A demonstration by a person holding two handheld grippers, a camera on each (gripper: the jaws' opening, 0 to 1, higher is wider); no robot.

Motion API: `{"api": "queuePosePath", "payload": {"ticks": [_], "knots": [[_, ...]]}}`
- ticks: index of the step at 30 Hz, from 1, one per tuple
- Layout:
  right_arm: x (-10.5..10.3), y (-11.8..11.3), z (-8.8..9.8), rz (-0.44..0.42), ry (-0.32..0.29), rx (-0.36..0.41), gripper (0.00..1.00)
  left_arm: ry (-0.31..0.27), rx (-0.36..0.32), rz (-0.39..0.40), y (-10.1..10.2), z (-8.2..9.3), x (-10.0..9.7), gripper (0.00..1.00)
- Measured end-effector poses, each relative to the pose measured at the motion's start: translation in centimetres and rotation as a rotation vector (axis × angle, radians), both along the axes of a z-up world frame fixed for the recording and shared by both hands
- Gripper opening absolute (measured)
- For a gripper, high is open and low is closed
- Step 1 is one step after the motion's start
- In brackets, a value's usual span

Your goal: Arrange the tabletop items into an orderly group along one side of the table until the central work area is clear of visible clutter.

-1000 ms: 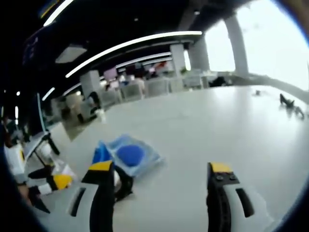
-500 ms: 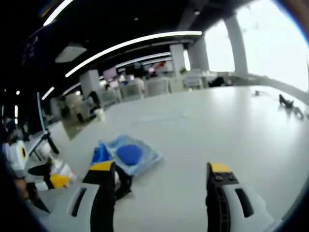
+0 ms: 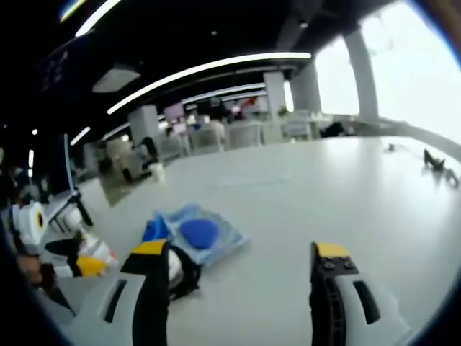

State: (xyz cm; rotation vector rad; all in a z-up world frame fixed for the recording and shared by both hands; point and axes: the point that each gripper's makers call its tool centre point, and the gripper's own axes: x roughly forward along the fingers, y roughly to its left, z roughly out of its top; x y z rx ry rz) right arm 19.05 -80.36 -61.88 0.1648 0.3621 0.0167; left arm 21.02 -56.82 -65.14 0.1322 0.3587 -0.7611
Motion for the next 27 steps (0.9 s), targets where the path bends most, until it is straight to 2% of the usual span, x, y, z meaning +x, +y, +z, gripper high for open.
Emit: {"api": "queuePosePath", "payload": {"ticks": [12,14,15,17,18,20,27], "knots": [[0.0,0.6,0.1,0.029,-0.017,-0.028,0.81,-0.003,-0.008,-0.004,0.0,0.0,0.0,0.40],[0.1,0.7,0.1,0.036,-0.019,-0.033,0.82,0.000,-0.009,0.010,0.1,0.0,0.0,0.40],[0.1,0.7,0.1,0.039,-0.018,-0.036,0.83,0.013,-0.010,0.045,0.5,0.0,0.2,0.40],[0.1,0.9,0.4,0.052,-0.028,-0.057,0.84,0.005,-0.020,0.039,0.4,0.2,0.2,0.40],[0.2,1.0,0.5,0.059,-0.033,-0.058,0.85,0.019,-0.039,0.059,0.6,0.3,0.3,0.40],[0.3,1.2,0.6,0.067,-0.039,-0.043,0.86,0.010,-0.039,0.053,0.9,0.6,0.4,0.40],[0.5,2.1,0.4,0.111,-0.023,-0.046,0.91,0.017,-0.068,0.085,1.9,1.4,1.2,0.40]]}}
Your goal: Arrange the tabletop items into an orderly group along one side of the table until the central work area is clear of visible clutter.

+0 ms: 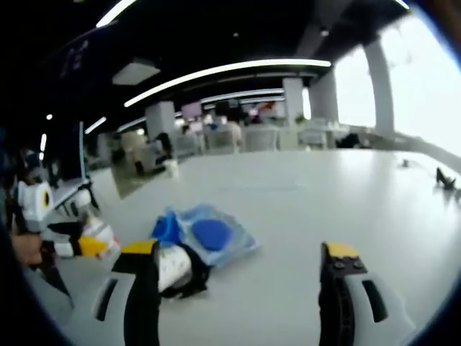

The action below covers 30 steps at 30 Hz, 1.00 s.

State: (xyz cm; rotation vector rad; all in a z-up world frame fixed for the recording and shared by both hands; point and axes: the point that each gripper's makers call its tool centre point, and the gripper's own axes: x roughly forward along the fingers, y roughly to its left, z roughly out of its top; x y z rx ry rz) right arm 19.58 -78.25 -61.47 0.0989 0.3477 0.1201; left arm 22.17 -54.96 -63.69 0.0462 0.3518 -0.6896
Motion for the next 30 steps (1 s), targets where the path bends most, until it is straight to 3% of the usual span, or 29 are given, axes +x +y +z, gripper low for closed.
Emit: {"api": "queuePosePath", "payload": {"ticks": [6,15,30], "knots": [[0.0,1.0,-0.2,0.053,0.016,0.010,0.99,-0.018,0.020,0.017,1.2,0.5,1.1,0.40],[-0.2,1.4,-0.3,0.084,0.031,-0.001,1.00,-0.039,0.041,0.053,3.1,1.1,3.1,0.40],[-0.9,1.5,-1.5,0.136,0.067,0.015,1.00,-0.043,0.035,0.055,3.8,1.5,6.5,0.40]]}}
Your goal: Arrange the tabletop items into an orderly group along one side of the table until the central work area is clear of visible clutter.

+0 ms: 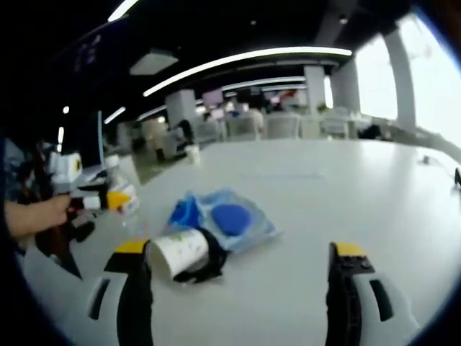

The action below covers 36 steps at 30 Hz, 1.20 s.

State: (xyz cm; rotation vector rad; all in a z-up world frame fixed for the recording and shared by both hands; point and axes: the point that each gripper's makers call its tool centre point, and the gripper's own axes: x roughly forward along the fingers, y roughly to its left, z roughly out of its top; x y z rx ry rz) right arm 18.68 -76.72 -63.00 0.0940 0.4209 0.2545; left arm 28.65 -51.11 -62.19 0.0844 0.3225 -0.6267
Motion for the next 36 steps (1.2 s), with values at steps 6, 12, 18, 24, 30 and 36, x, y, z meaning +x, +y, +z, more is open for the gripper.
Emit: {"api": "queuePosePath", "payload": {"ticks": [6,12,18,24,30,36], "knots": [[0.1,0.0,-0.4,0.008,0.006,0.023,1.00,-0.002,0.001,0.005,0.8,0.0,2.1,0.40],[0.0,0.1,-1.1,0.024,0.030,0.042,1.00,-0.016,0.024,0.020,1.9,0.0,4.2,0.40],[0.0,0.3,-1.6,0.053,0.051,0.069,1.00,-0.015,0.003,0.031,2.3,0.0,6.1,0.40],[0.1,0.4,-1.8,0.071,0.063,0.049,1.00,-0.032,0.036,0.023,2.4,-0.4,7.7,0.40],[0.6,0.8,-1.6,0.085,0.061,0.054,1.00,-0.027,0.018,0.020,2.3,-0.9,9.8,0.40],[0.6,0.8,-2.2,0.083,0.085,0.022,1.00,-0.039,0.028,-0.002,2.2,-0.8,12.3,0.40]]}}
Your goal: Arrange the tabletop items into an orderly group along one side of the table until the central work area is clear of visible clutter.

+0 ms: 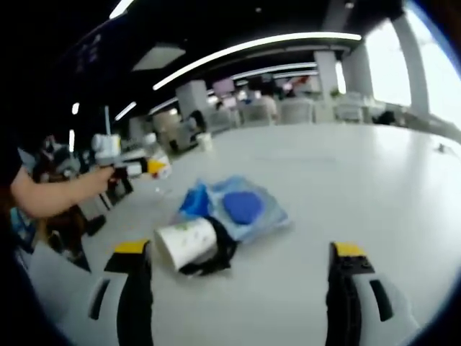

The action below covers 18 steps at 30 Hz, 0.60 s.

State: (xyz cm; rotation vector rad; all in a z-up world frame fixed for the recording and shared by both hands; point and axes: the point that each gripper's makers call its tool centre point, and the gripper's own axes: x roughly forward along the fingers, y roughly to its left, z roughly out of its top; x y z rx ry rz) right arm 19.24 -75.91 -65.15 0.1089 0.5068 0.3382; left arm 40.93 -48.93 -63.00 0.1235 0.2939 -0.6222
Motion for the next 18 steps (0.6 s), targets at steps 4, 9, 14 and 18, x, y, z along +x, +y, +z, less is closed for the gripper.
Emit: {"api": "queuePosePath", "payload": {"ticks": [4,9,14,18], "knots": [[-0.2,0.5,-0.3,0.026,0.003,-0.037,1.00,-0.008,-0.003,0.003,0.1,0.1,1.3,0.40],[-0.1,0.9,-0.4,0.033,0.009,-0.023,1.00,-0.014,0.004,-0.006,0.0,0.2,2.7,0.40],[0.0,0.8,-0.5,0.029,0.016,-0.015,1.00,-0.023,0.009,-0.006,0.0,0.2,4.1,0.40],[0.2,0.7,-0.6,0.023,0.020,-0.015,1.00,-0.021,0.003,-0.006,0.0,0.0,4.9,0.40]]}}
